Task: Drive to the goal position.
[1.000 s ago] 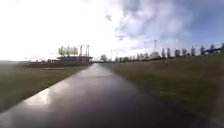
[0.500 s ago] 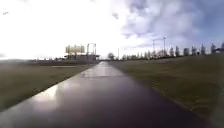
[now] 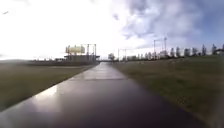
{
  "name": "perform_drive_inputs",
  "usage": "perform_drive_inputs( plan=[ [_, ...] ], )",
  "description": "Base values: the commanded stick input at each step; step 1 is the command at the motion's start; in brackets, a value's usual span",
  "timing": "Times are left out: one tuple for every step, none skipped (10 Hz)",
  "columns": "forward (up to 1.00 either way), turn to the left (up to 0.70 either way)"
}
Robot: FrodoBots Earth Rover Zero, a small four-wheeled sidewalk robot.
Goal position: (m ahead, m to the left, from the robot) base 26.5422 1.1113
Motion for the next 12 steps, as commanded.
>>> perform_drive_inputs(
  plan=[
    [1.00,0.00],
    [1.00,0.00],
    [1.00,0.00],
    [1.00,0.00],
    [1.00,0.00],
    [1.00,0.00],
    [1.00,0.00],
    [1.00,0.00],
    [1.00,0.00],
    [1.00,0.00],
    [1.00,0.00],
    [1.00,0.00]
  ],
)
